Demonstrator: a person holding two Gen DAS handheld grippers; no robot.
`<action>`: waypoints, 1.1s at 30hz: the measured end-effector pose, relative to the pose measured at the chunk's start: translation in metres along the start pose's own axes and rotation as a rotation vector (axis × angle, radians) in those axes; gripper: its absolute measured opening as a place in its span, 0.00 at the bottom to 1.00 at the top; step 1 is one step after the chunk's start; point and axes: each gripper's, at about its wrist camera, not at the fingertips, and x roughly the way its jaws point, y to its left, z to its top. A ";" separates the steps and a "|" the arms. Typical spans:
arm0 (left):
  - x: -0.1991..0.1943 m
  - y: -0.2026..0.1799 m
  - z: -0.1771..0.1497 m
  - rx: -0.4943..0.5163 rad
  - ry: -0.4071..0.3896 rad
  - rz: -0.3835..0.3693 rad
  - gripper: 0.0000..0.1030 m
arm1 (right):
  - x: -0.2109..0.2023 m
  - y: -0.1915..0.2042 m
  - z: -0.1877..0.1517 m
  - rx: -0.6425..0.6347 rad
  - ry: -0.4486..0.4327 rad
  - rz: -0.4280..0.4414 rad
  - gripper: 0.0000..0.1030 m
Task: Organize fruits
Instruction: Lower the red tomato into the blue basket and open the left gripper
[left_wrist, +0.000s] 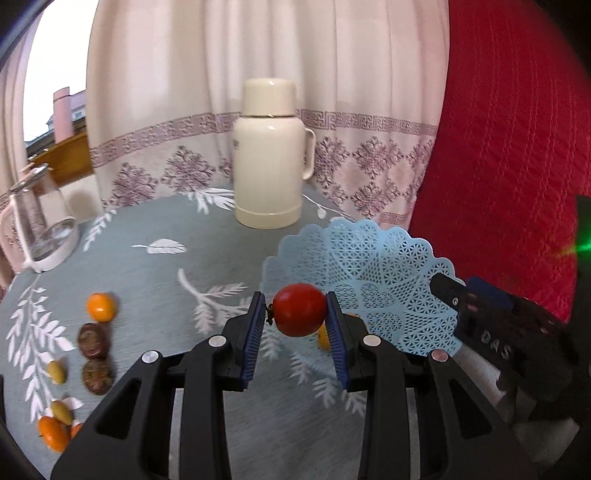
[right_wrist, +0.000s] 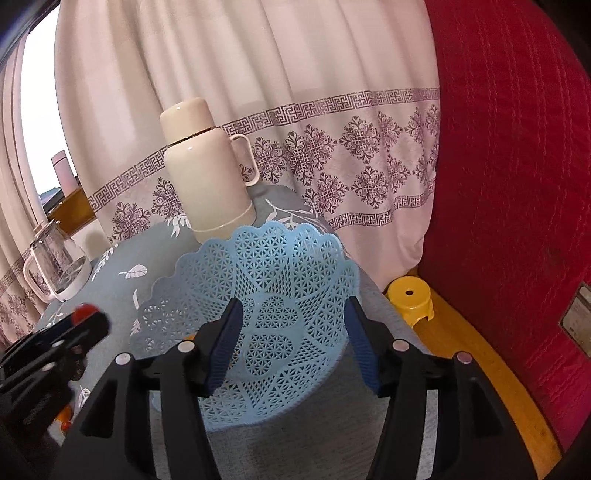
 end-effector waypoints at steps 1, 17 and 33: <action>0.005 -0.002 0.001 0.001 0.007 -0.004 0.33 | 0.000 0.001 0.000 -0.003 -0.003 -0.002 0.56; 0.031 0.013 0.001 -0.094 0.016 -0.027 0.82 | 0.002 -0.004 -0.003 0.028 -0.032 -0.024 0.72; 0.016 0.022 -0.002 -0.083 -0.037 0.054 0.97 | -0.002 -0.006 -0.006 0.038 -0.057 -0.036 0.76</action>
